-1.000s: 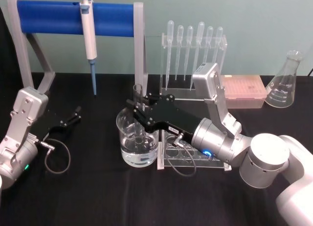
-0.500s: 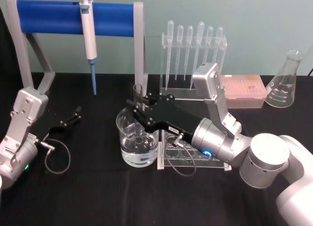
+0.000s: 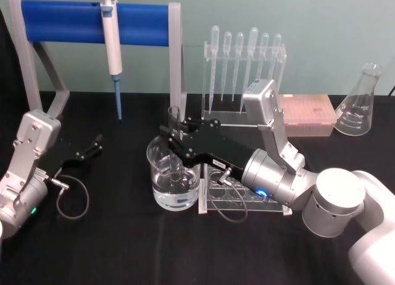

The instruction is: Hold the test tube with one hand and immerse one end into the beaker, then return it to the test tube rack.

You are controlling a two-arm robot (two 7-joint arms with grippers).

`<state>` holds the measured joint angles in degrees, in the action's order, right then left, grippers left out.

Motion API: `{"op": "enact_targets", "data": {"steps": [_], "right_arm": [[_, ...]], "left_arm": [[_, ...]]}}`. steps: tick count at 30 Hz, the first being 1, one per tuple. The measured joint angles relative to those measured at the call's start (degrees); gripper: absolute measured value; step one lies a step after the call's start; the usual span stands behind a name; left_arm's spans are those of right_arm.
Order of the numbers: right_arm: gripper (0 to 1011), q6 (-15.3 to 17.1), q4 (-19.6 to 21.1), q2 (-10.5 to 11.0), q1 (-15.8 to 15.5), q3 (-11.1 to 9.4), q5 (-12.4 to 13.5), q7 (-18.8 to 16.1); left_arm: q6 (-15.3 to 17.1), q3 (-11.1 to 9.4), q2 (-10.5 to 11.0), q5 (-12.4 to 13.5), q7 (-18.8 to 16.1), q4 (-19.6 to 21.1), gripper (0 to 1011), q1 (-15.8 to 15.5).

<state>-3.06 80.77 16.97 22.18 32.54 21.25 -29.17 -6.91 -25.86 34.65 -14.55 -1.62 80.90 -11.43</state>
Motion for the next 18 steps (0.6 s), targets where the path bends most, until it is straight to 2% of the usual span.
{"op": "enact_targets", "data": {"steps": [18], "right_arm": [[224,0.00,0.00,0.00,0.00,0.00,0.00,0.00]], "left_arm": [[0.00,0.00,0.00,0.00,0.00,0.00,1000,0.00]]}}
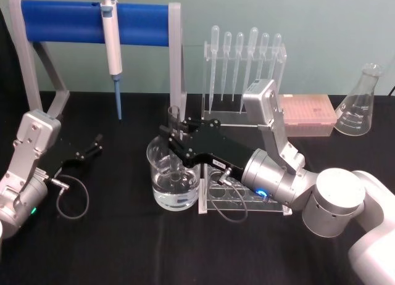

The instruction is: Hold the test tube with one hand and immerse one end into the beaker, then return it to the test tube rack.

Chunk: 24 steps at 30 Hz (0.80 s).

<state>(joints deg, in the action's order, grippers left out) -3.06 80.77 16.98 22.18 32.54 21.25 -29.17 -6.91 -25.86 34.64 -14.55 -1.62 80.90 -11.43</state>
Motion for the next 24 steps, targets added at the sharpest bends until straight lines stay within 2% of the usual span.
{"op": "enact_targets", "data": {"steps": [24], "right_arm": [[224,0.00,0.00,0.00,0.00,0.00,0.00,0.00]], "left_arm": [[0.00,0.00,0.00,0.00,0.00,0.00,1000,0.00]]}}
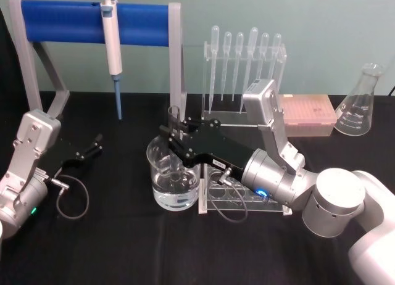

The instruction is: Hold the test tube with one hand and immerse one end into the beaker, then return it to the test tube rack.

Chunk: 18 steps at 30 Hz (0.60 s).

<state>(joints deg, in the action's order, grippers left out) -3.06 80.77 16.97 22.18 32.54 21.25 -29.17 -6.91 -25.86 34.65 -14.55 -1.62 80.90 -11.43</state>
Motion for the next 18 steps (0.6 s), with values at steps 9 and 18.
{"op": "enact_targets", "data": {"steps": [9,18], "right_arm": [[225,0.00,0.00,0.00,0.00,0.00,0.00,0.00],[224,0.00,0.00,0.00,0.00,0.00,0.00,0.00]], "left_arm": [[0.00,0.00,0.00,0.00,0.00,0.00,1000,0.00],[0.00,0.00,0.00,0.00,0.00,0.00,1000,0.00]]}}
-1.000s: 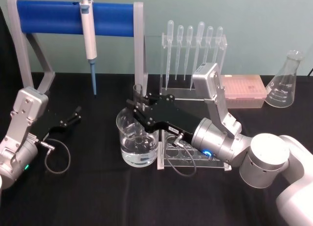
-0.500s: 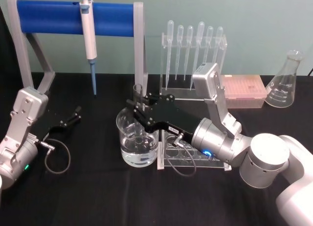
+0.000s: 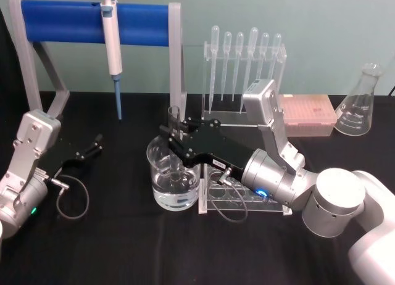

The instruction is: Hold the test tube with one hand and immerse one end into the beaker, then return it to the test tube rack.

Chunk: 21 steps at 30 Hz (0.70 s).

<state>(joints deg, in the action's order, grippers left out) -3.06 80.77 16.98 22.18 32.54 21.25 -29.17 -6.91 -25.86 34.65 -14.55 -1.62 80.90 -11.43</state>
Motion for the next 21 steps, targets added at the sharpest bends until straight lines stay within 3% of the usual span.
{"op": "enact_targets", "data": {"steps": [21], "right_arm": [[224,0.00,0.00,0.00,0.00,0.00,0.00,0.00]], "left_arm": [[0.00,0.00,0.00,0.00,0.00,0.00,1000,0.00]]}}
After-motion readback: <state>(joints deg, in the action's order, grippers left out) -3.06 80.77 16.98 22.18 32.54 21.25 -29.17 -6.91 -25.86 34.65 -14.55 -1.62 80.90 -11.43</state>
